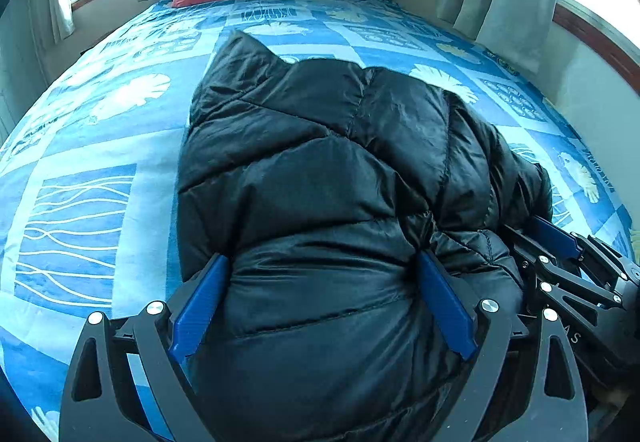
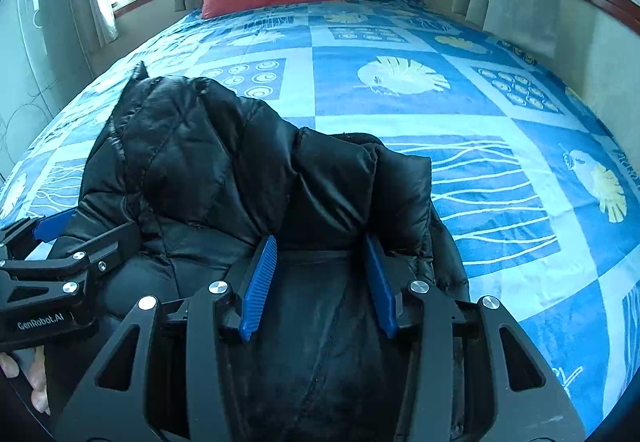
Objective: Fold large clothes
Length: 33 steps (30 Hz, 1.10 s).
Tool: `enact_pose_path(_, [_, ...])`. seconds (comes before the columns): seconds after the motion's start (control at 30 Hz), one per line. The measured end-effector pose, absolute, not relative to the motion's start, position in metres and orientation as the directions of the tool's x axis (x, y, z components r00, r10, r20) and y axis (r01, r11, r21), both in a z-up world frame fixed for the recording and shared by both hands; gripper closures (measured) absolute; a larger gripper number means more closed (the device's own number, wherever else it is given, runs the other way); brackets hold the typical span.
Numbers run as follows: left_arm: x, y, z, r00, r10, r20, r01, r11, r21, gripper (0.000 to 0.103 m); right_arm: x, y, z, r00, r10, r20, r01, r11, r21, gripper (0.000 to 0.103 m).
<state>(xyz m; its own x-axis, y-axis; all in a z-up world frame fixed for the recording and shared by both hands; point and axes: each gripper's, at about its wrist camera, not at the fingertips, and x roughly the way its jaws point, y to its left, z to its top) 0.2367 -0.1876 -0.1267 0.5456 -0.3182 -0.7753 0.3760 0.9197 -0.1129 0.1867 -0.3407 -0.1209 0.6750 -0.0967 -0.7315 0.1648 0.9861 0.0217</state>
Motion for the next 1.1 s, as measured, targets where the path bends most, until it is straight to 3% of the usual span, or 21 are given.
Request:
enact_pose_path(0.3, [0.214,-0.155,-0.097,0.550,-0.333,-0.766,0.313,0.932,-0.180,0.011,0.148,-0.340,-0.085,0.715,-0.099,-0.692,0.191,0.980,0.057,0.045])
enact_pose_path(0.63, [0.179,-0.086,-0.123,0.520,-0.390,-0.760,0.085,0.909,-0.408,0.011,0.114,-0.368,-0.098,0.687,-0.043,-0.726,0.278,0.938,0.208,0.027])
enact_pose_path(0.87, [0.186,-0.072,-0.159,0.424,-0.554,-0.717,-0.055,0.774,-0.631,0.010,0.119,-0.407,-0.142,0.664,0.146,-0.733,0.329,0.824,0.462,0.009])
enact_pose_path(1.1, [0.199,-0.080,-0.170,0.369,-0.653,-0.661,-0.023,0.705,-0.709,0.005,0.121,-0.418,-0.164,0.681,0.305,-0.666,0.268,0.742,0.614,0.008])
